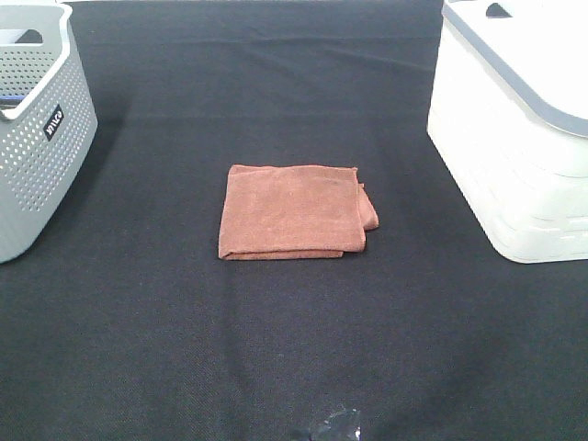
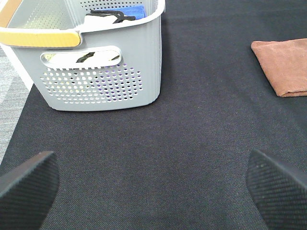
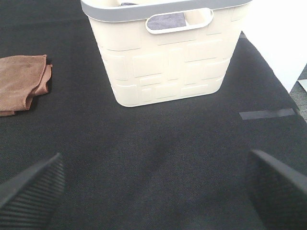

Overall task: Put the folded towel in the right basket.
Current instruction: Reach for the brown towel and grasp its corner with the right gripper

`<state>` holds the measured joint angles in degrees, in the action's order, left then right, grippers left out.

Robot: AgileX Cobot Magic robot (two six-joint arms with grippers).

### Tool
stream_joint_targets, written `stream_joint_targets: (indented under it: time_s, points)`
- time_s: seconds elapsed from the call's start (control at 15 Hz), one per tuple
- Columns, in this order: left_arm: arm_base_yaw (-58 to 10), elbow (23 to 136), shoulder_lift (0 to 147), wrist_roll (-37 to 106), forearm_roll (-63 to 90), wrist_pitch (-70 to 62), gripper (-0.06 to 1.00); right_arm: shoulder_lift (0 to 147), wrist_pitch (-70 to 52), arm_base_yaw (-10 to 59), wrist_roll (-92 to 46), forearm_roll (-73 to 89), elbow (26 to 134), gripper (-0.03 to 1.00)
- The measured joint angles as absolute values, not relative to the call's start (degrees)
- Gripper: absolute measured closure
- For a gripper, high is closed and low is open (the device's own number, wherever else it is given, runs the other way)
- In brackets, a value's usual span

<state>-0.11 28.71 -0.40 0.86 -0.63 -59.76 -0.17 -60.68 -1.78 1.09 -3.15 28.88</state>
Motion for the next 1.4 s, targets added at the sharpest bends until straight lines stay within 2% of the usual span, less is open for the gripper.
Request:
stream_joint_targets:
  time_s: [1.4]
  points:
    - [-0.11, 28.71, -0.4, 0.86, -0.63, -59.76, -0.05, -0.17, -60.68, -1.78, 1.09, -0.63, 28.88, -0.02]
